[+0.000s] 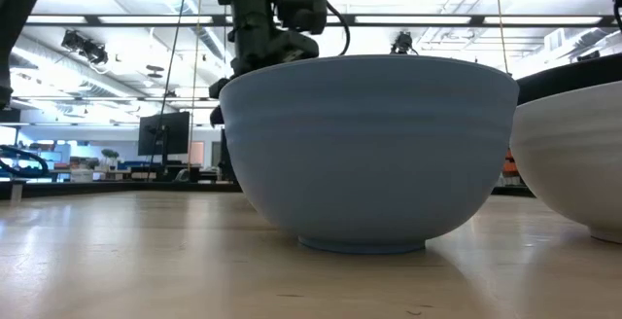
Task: Nest bowls inside each other
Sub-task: Stack the green bowl on the white bowl, then stack the blue bowl on the black bowl
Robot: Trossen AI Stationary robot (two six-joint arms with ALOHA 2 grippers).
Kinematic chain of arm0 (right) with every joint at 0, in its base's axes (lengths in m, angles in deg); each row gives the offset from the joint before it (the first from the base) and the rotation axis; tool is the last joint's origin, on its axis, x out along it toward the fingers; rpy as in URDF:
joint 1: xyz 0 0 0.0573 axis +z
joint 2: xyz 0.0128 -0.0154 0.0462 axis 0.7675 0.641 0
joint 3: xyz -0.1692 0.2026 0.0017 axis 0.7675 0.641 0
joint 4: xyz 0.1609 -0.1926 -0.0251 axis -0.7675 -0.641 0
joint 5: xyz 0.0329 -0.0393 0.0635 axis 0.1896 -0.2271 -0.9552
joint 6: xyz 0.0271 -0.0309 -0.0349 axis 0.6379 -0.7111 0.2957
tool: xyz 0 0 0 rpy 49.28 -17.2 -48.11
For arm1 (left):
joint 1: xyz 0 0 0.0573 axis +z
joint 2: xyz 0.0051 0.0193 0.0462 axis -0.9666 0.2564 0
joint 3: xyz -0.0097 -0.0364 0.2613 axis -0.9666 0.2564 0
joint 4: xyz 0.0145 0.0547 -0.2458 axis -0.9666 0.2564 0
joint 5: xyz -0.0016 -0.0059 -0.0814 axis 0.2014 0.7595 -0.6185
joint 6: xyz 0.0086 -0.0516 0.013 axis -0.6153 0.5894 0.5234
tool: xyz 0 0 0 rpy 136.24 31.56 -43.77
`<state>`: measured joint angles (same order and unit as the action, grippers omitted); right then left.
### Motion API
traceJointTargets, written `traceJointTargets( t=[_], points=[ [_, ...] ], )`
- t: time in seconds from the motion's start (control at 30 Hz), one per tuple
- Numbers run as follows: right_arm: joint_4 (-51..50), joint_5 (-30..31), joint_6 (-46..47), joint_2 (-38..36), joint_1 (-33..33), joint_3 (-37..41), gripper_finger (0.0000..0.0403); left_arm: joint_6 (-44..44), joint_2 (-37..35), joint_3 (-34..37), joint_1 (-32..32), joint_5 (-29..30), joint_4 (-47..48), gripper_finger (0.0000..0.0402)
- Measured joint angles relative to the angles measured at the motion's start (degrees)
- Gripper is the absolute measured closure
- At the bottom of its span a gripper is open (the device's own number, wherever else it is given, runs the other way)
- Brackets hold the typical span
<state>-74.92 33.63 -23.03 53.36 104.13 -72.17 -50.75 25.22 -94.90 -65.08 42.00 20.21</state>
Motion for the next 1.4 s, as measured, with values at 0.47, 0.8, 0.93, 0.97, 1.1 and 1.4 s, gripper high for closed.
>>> traceJointTargets(
  t=[0.47, 0.8, 0.93, 0.97, 1.1, 1.4],
  points=[
    [-1.1, 0.0, 0.6, 0.0, 0.0, 0.0, 0.0298, -0.2, -0.4, 0.0, 0.0, 0.0, 0.1, 0.0371],
    [-1.1, 0.0, 1.5, 0.0, 0.0, 0.0, 0.0298, 0.3, -1.0, 0.0, 0.0, -2.2, 0.4, 0.0360],
    [-1.1, 0.0, 1.8, 0.0, 0.0, 0.0, 0.0298, 0.3, -1.0, 0.0, 0.0, -2.3, 0.4, 0.0355],
    [-1.1, 0.0, 1.9, 0.0, 0.0, 0.0, 0.0298, 0.1, -1.0, 0.0, 0.0, -2.3, 0.4, 0.0355],
    [-1.3, 0.0, 2.1, 0.0, 0.0, 0.0, 0.0298, -0.3, -2.0, 0.0, 0.0, -2.2, 0.1, 0.0358],
    [-2.0, -0.1, 4.4, 0.0, -0.5, 0.0, 0.0298, 0.3, -8.1, -0.5, -0.1, 0.6, -0.5, 0.0349]
  ],
)
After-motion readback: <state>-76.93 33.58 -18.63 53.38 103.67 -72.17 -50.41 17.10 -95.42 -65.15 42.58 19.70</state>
